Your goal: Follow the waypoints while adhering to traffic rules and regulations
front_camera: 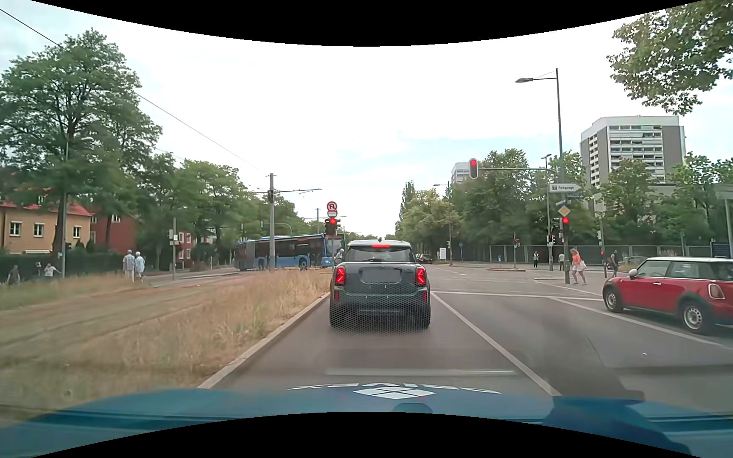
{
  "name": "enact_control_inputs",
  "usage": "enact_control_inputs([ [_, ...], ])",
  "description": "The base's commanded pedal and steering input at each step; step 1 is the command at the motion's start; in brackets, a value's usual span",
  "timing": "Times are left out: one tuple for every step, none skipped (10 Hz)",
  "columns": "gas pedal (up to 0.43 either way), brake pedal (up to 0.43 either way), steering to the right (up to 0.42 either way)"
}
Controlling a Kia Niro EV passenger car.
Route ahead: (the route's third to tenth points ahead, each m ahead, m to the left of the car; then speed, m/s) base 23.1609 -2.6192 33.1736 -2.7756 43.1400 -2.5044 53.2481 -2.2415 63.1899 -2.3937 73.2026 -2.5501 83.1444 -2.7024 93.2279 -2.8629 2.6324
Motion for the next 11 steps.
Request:
enact_control_inputs([
  [0.000, 0.220, 0.001],
  [0.000, 0.220, 0.000],
  [0.000, 0.220, 0.001],
  [0.000, 0.220, 0.001],
  [0.000, 0.220, 0.001],
  [0.000, 0.207, 0.000],
  [0.000, 0.195, 0.001],
  [0.000, 0.189, 0.001],
  [0.000, 0.171, 0.001],
  [0.000, 0.165, 0.001],
  [0.000, 0.159, 0.000],
])
